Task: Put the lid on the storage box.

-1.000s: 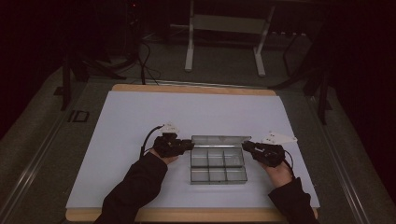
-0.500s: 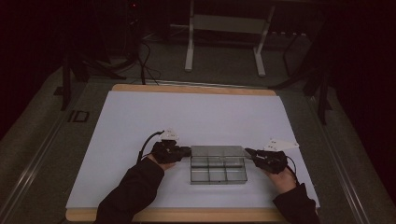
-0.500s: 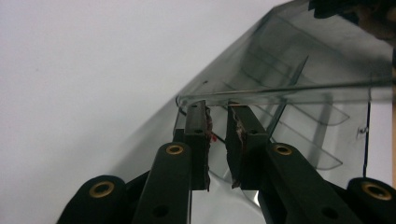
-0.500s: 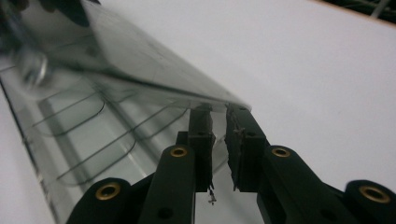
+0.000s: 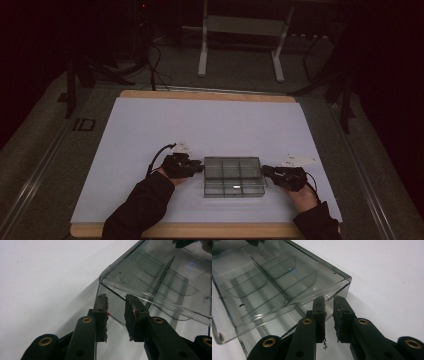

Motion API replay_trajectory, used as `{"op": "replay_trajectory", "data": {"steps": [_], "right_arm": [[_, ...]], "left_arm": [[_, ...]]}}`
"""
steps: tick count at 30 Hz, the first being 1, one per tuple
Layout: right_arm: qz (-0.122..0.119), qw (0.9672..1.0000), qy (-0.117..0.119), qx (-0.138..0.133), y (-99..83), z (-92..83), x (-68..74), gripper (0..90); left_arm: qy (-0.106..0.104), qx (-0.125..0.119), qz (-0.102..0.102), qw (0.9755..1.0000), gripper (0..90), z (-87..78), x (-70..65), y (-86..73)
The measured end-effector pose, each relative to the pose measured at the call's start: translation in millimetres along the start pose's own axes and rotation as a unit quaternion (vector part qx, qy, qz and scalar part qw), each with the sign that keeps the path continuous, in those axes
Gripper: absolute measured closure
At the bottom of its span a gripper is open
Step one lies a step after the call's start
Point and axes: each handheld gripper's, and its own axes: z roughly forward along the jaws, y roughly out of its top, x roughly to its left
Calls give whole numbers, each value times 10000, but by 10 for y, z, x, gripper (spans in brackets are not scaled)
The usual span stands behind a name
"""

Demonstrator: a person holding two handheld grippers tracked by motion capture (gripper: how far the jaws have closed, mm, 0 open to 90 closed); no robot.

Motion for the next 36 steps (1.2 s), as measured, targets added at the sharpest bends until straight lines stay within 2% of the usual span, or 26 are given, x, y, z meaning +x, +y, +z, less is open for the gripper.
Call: {"op": "replay_trajectory", "data": {"steps": [5,8,13,15,18,19,20,22,23,24,25,27,29,32,36], "right_arm": [[0,9999,-72,145,-32,29,-25,792],[46,9999,-80,108,-52,33,-58,757],[42,9998,-189,47,-37,8,-96,656],[62,9998,-193,54,-31,-2,-116,633],[31,9997,-240,32,-26,-10,-130,474],[7,9993,-360,24,-28,-10,-124,429],[-16,9991,-427,43,-30,-7,-121,403],[0,9988,-488,98,-41,2,-131,351],[64,9986,-521,108,-48,5,-137,297],[125,9984,-538,91,-57,8,-143,246],[122,9988,-477,82,-68,5,-145,206],[173,9984,-536,55,-73,8,-144,194],[171,9988,-467,13,-74,2,-147,148],[274,9987,-426,-68,-69,-15,-167,152],[333,9980,-528,-139,-82,-42,-204,152]], "left_arm": [[24,30,-76,10000,700,13,33,-41],[82,8,-145,9999,668,8,58,-57],[206,-113,-202,9995,560,-57,82,-44],[151,-172,-235,9995,533,-79,97,-45],[121,-220,-319,9992,441,-96,116,-56],[133,-234,-329,9991,424,-99,118,-62],[155,-230,-338,9990,386,-103,126,-69],[18,-240,-361,9991,296,-113,144,-91],[-2,-224,-323,9992,154,-114,145,-98],[99,-182,-330,9992,96,-116,146,-105],[126,-174,-351,9992,94,-115,153,-111],[70,-168,-420,9990,40,-113,175,-122],[103,-184,-436,9988,27,-110,186,-136],[160,-162,-290,9993,27,-109,180,-159],[131,-166,-209,9996,28,-117,168,-188]]}}
